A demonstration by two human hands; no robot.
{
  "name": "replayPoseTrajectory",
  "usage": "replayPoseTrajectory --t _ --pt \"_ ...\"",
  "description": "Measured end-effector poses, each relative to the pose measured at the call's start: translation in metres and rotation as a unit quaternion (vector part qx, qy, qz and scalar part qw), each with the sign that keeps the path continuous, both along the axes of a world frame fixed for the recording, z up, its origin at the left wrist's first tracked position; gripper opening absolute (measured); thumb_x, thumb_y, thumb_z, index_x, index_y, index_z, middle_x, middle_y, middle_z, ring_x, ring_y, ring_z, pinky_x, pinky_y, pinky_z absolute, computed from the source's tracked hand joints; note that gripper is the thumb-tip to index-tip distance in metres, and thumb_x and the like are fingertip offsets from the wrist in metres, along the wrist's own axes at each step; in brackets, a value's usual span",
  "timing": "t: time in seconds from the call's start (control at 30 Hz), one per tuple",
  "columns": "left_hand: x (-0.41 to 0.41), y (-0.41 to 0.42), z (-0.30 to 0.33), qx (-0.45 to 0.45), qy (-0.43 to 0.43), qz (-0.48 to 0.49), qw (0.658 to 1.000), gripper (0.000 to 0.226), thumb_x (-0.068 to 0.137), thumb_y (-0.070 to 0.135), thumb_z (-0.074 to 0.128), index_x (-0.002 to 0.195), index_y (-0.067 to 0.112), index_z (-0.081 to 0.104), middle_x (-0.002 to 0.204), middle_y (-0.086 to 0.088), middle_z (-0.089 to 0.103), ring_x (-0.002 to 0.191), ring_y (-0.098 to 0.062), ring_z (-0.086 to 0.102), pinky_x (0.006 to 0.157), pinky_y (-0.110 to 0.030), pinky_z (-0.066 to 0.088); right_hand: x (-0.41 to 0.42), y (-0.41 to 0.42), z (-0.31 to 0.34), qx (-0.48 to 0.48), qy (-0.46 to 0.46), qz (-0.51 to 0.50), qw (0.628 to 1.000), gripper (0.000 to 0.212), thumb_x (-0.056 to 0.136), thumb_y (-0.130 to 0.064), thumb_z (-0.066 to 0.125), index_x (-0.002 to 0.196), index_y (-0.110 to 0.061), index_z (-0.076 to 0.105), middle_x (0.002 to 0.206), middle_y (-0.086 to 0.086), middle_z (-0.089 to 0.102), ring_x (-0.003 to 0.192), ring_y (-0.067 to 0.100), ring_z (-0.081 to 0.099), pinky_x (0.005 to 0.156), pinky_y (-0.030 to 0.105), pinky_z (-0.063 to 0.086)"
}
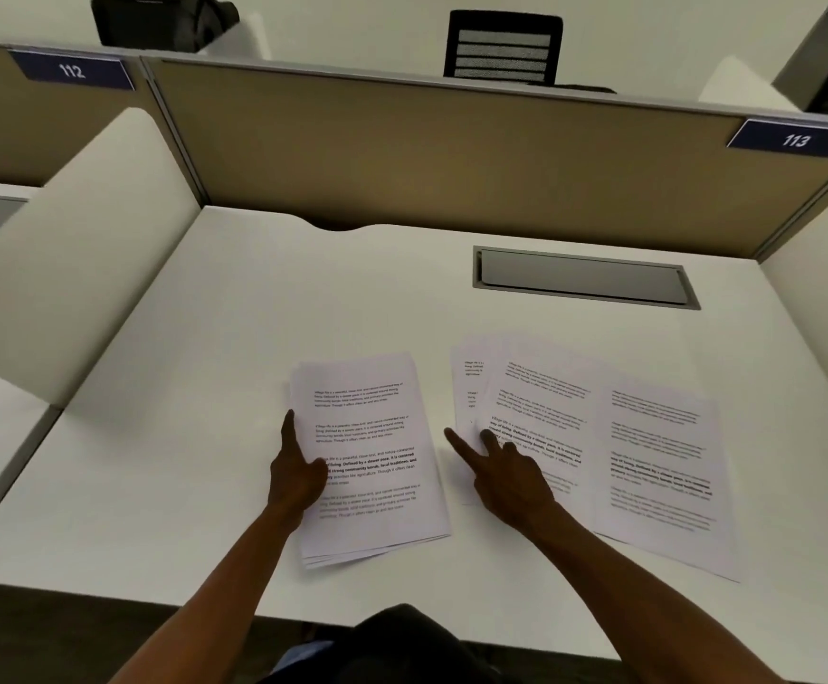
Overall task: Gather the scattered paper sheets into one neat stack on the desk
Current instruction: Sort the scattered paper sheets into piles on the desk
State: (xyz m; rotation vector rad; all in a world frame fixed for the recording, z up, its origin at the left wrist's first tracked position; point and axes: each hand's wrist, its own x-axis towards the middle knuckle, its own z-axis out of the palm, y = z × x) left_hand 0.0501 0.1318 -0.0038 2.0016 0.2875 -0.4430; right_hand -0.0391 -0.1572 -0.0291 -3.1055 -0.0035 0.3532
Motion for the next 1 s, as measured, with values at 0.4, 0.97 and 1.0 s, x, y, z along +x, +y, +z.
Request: replayPoseTrajectory --t 0.4,0.97,1.0 --pt "0.0 0.001 -0.005 0.006 -0.001 0.004 1.0 0.083 0.09 0.002 0.058 0.157 0.027 0.015 0.15 -0.013 0.045 0.134 -0.034 0.046 0.111 -0.048 0.041 0.022 0.0 0.015 -0.014 0.013 -0.007 1.0 0.037 0.089 -0.036 0.052 0.114 -0.011 0.062 0.099 0.015 0.065 0.067 0.033 0.066 0.057 0.037 0.053" --pt "-0.004 0.008 -0.02 -0.057 -0.011 0.043 0.997 0.027 0.095 0.039 0.06 0.118 0.027 0.066 0.13 -0.002 0.064 0.124 -0.021 0.057 0.099 -0.027 0.042 0.03 0.078 0.048 0.162 -0.087 -0.041 0.982 0.034 0.078 -0.009 0.05 0.108 -0.014 0.067 0.099 0.008 0.067 0.077 0.035 0.066 0.064 0.037 0.051" --pt "-0.004 0.009 -0.019 -0.057 0.003 0.05 0.997 0.031 0.095 0.045 0.058 0.115 0.025 0.069 0.126 -0.001 0.066 0.121 -0.02 0.059 0.099 -0.028 0.045 0.03 0.094 0.048 0.174 -0.083 -0.023 0.981 0.034 0.079 -0.009 0.05 0.108 -0.015 0.068 0.101 0.007 0.067 0.08 0.034 0.066 0.065 0.038 0.052"
